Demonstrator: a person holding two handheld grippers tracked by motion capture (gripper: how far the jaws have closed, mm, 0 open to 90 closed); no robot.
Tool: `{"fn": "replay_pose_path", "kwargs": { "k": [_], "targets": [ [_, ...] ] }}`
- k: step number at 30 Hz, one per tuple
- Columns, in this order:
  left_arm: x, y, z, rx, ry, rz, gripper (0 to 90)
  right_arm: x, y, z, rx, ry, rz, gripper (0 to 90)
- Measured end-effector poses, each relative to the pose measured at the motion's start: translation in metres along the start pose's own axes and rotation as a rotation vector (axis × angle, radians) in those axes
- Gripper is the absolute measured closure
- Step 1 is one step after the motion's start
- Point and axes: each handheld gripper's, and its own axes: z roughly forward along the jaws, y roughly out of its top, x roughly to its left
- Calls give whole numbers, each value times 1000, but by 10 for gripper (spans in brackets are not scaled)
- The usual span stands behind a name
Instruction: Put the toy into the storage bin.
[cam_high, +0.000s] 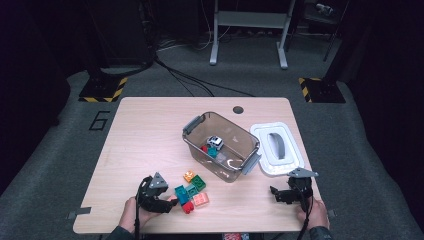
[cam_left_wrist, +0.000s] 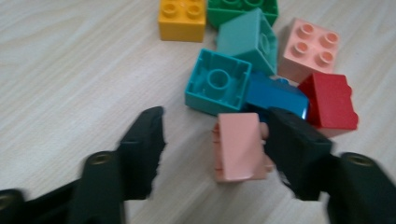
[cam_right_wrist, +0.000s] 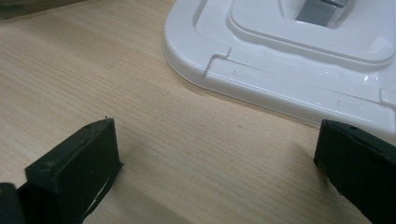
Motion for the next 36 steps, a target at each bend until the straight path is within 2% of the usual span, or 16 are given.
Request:
{"fn": "replay_pose_path", "kwargs": {
  "k": [2,3,4,12,14,20,28,34,35,36],
  "targets": [
    [-1,-1,1,5,0,6,499,0,0,0,1,0,1,0],
    [-1,-2,1,6,-3,14,611,0,0,0,0,0,0,0],
    [-1,-2,1,6,-3,14,648,0,0,0,0,0,0,0],
    [11,-3,-2,-19,-3,-21,666,0,0,0,1,0,1,0],
    [15,-1,-3,-38,9,-42,666,0,0,0,0,-1,-1,0],
    [24,8,-11,-62,35,-57,666,0,0,0,1,0,1,0],
    [37,29,-23,-85,70,-26,666,0,1,1,-1,2,-5,0],
    [47,50,-28,-97,81,-11,666,0,1,1,0,3,-1,0],
    [50,58,-31,-94,80,-5,666,0,1,1,0,2,-3,0],
    [50,58,-31,-94,80,-5,666,0,1,1,0,2,-3,0]
  ]
}}
